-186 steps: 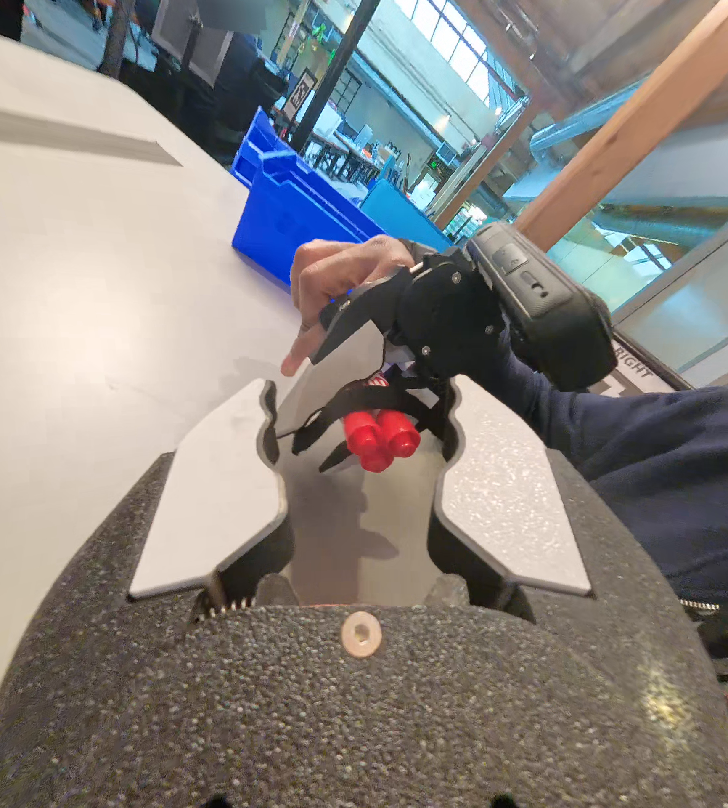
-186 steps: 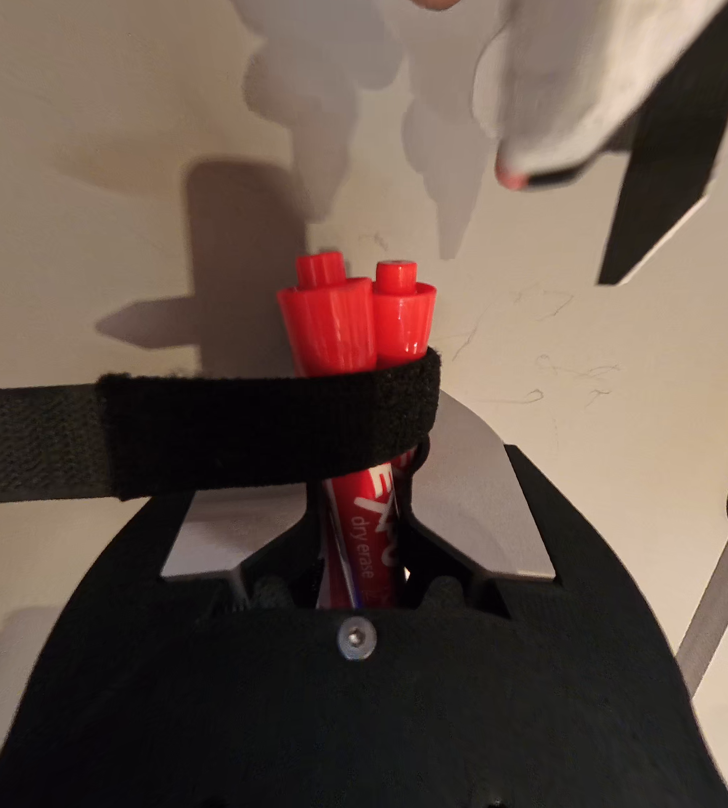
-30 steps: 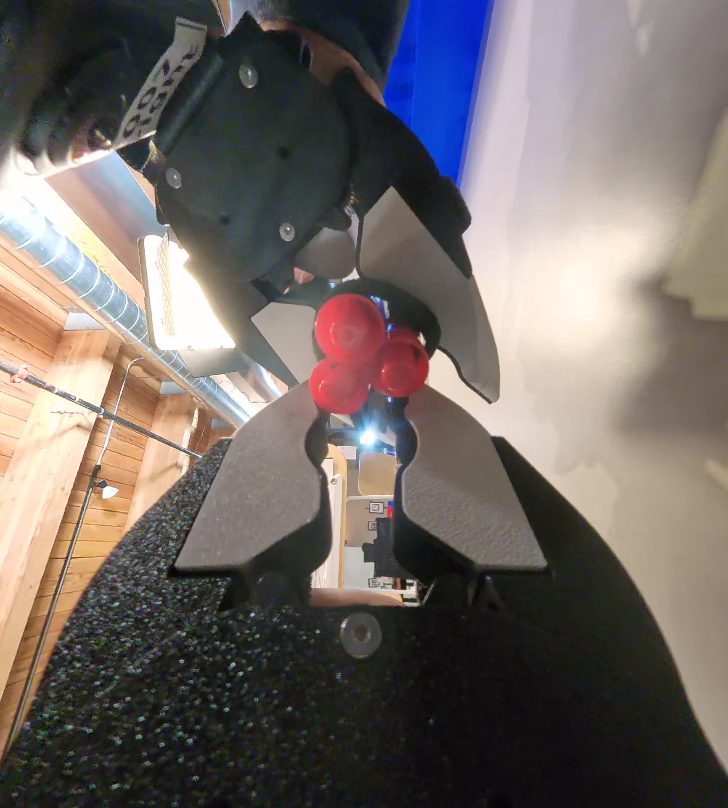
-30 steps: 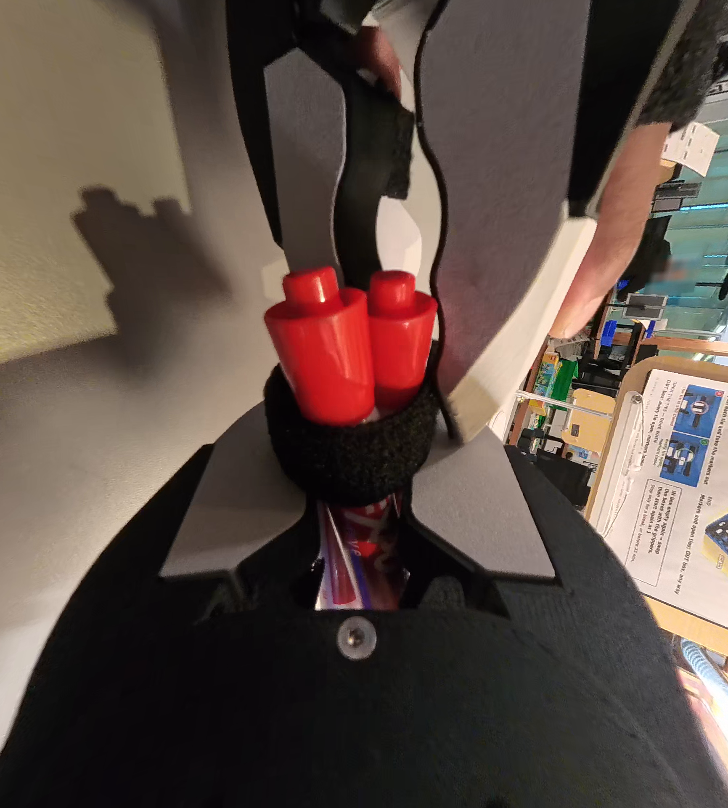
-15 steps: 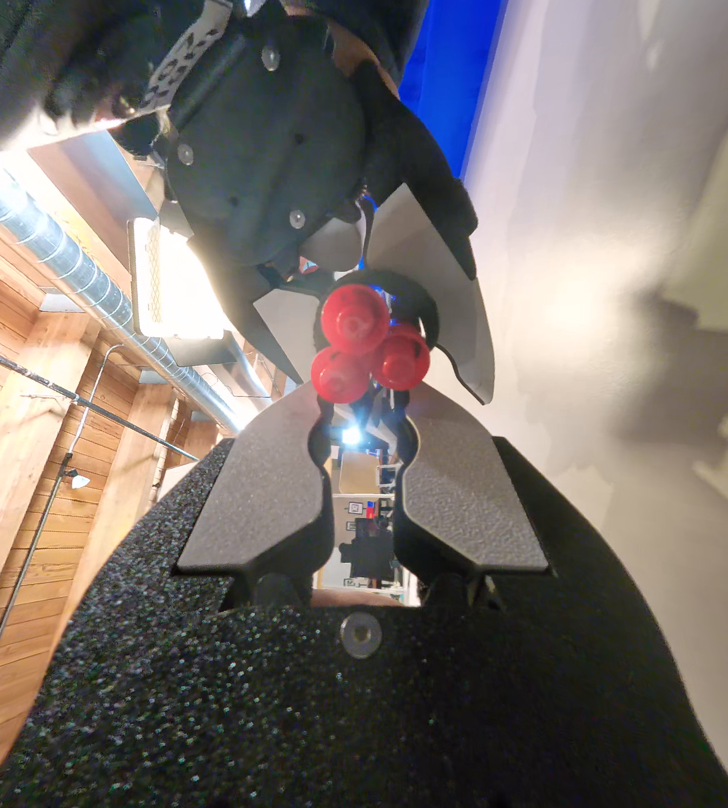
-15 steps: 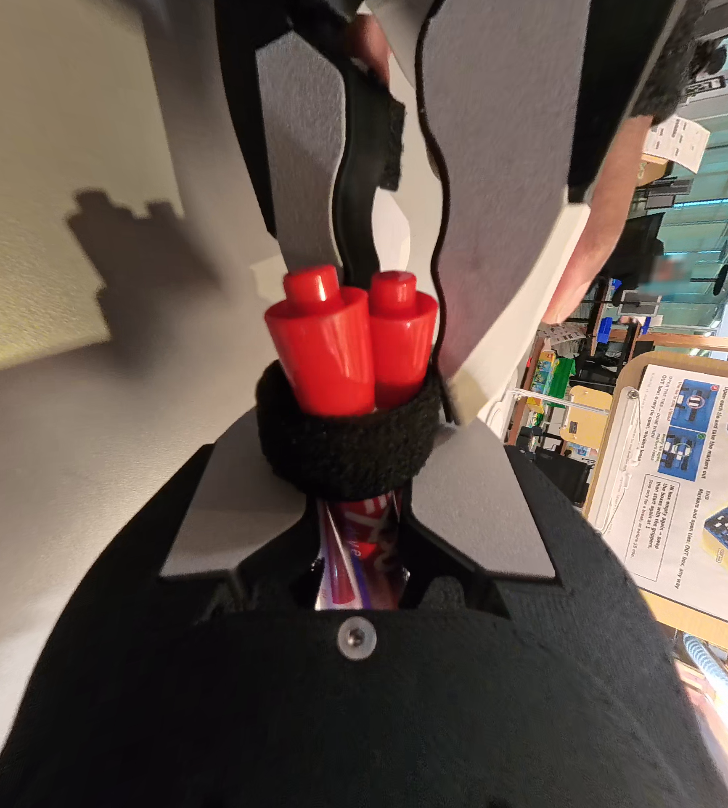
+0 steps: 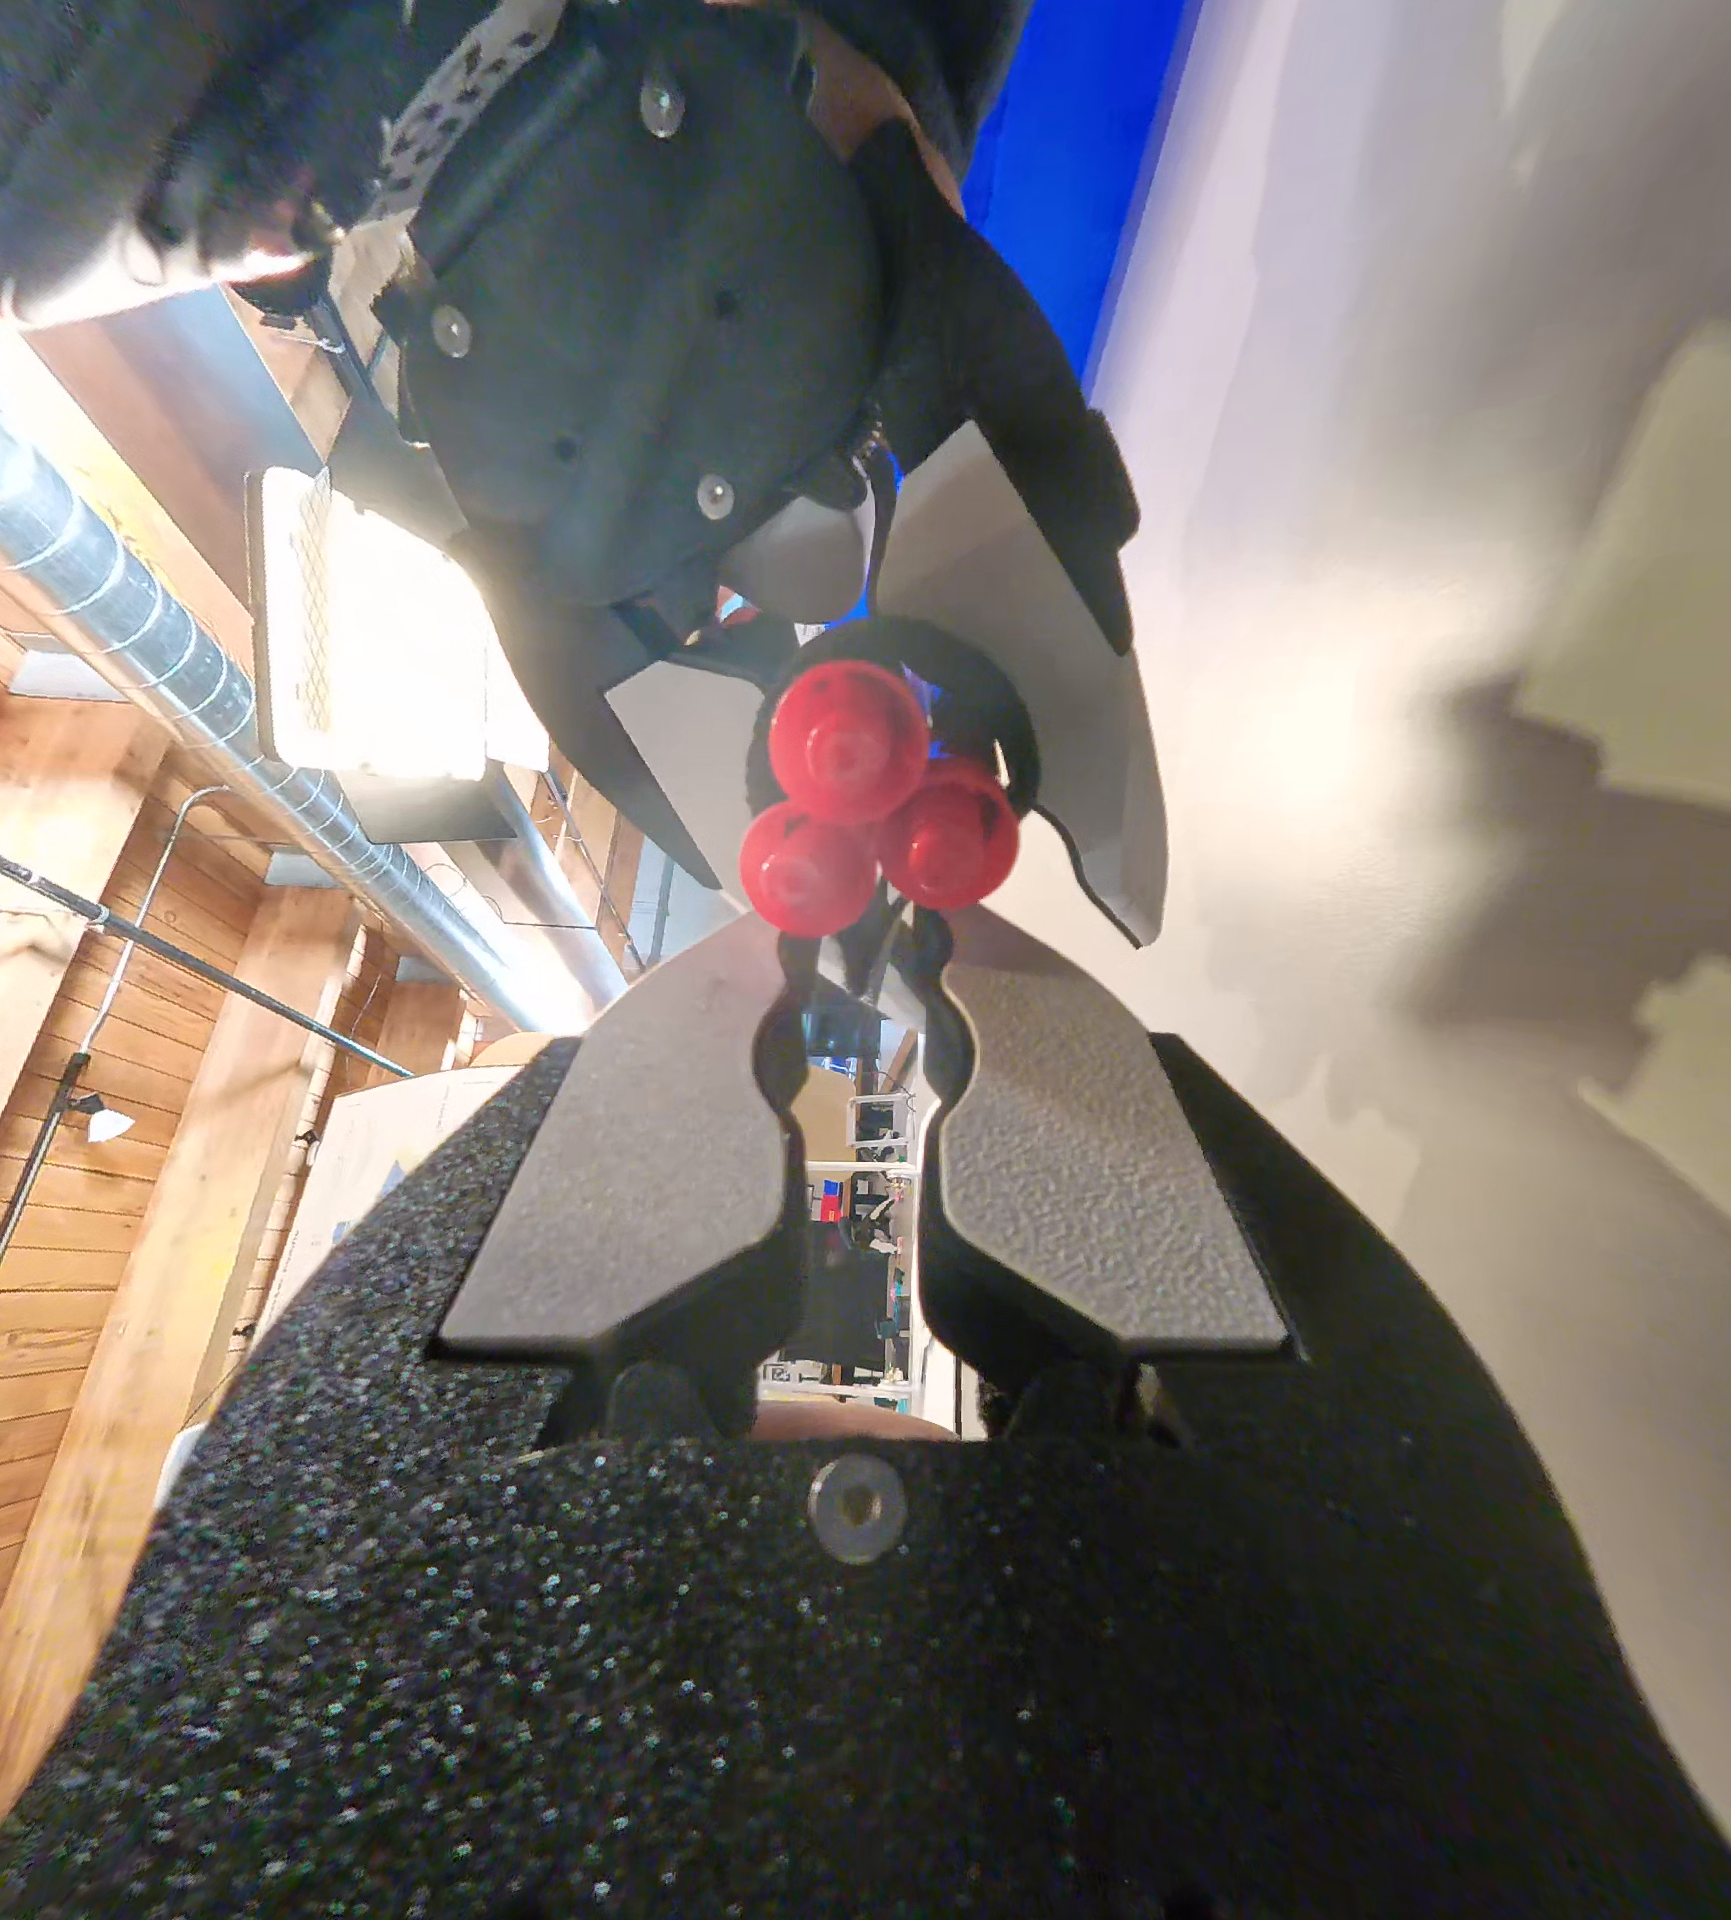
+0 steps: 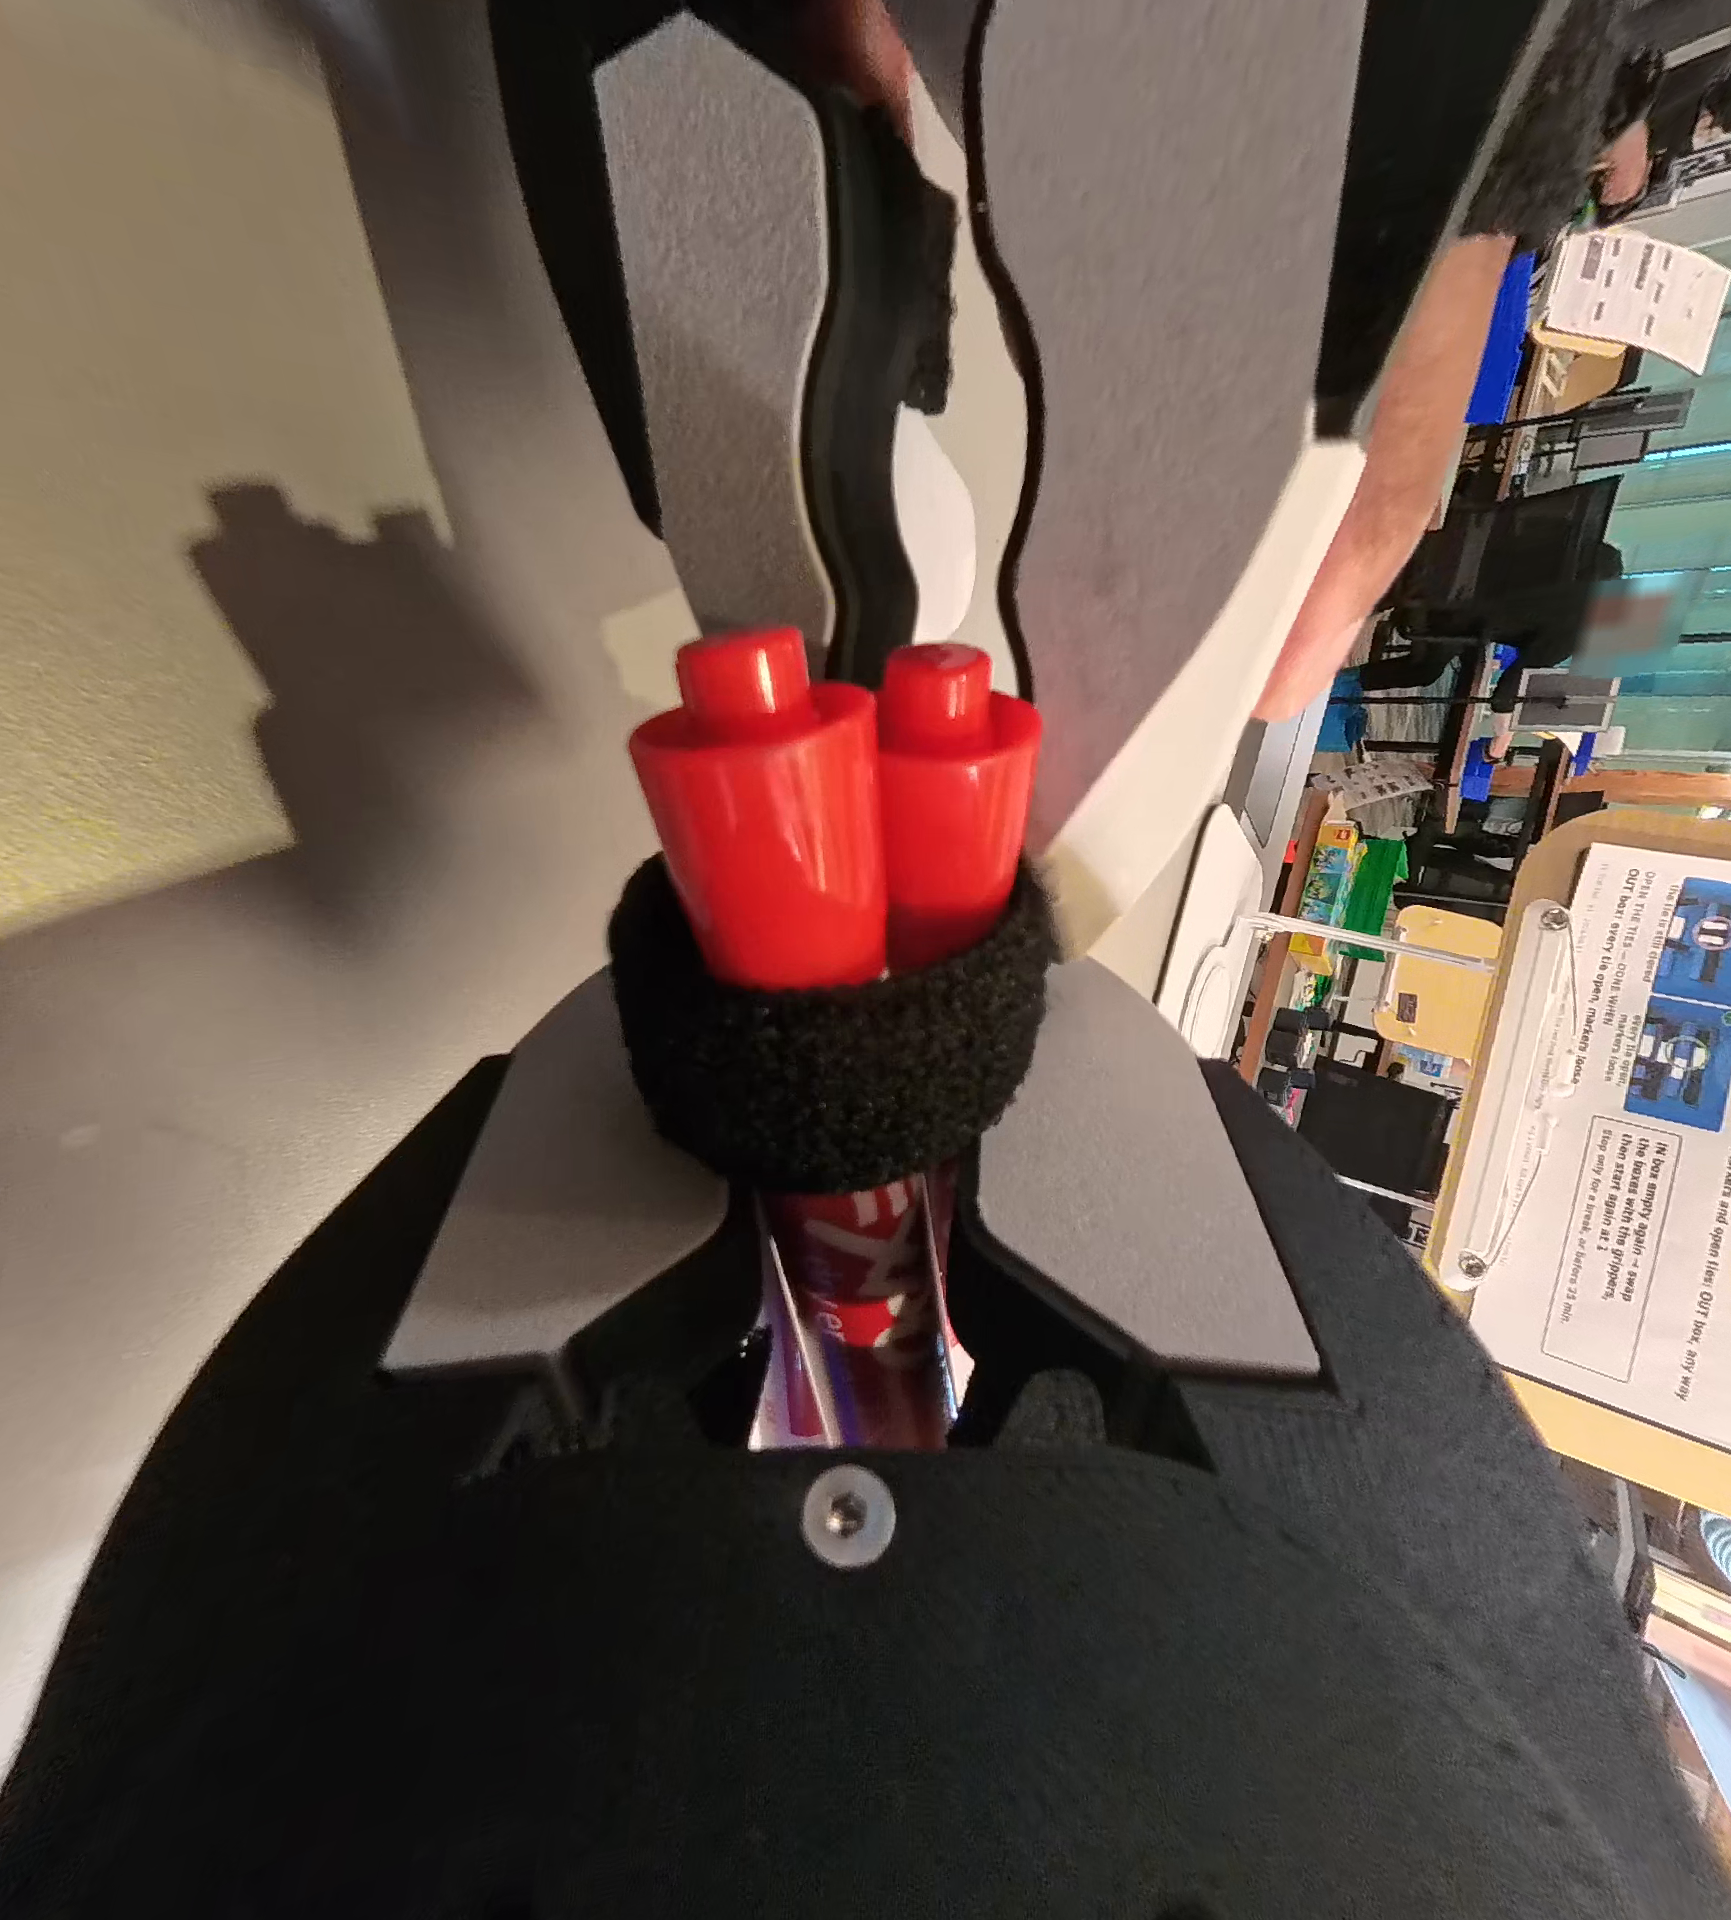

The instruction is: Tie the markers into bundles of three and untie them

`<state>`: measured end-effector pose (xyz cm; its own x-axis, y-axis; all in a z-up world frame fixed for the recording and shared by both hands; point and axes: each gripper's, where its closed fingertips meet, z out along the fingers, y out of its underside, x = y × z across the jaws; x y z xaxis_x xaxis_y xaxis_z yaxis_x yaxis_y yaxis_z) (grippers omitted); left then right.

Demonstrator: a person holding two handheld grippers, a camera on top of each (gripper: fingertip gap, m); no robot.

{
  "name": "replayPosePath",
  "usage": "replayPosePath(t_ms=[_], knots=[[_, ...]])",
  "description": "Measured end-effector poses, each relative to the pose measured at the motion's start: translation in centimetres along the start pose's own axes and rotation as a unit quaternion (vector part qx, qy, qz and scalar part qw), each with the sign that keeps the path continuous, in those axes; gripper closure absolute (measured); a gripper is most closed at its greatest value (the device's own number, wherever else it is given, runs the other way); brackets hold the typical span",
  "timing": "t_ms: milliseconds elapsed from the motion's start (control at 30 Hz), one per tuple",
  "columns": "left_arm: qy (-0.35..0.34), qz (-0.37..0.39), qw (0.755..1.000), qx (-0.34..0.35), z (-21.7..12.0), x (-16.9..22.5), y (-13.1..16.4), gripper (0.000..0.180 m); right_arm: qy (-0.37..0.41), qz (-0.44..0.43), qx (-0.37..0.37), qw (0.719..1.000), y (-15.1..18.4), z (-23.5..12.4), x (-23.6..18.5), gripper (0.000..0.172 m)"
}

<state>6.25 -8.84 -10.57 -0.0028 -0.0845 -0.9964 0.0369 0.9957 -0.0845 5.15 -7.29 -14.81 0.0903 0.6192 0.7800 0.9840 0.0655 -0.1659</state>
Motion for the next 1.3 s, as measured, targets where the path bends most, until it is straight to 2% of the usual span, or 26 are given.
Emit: replayPosePath(t_ms=[333,667,1033,1300], knots=[[0.006,-0.014,1.0,0.005,0.0,0.2,0.0,0.17,0.002,-0.004,-0.001,1.0,0.0,0.1,0.0,0.131],[0.058,-0.097,0.993,0.044,-0.1,1.1,-0.4,0.17,0.004,-0.006,0.004,1.0,-0.3,0.0,0.0,0.131],[0.049,-0.1,0.994,0.021,0.3,0.8,0.3,0.171,0.018,-0.004,-0.002,1.0,0.0,0.2,0.5,0.131],[0.022,-0.086,0.996,0.01,0.5,0.3,0.3,0.164,0.019,-0.004,-0.005,1.0,0.0,0.3,0.6,0.13]])
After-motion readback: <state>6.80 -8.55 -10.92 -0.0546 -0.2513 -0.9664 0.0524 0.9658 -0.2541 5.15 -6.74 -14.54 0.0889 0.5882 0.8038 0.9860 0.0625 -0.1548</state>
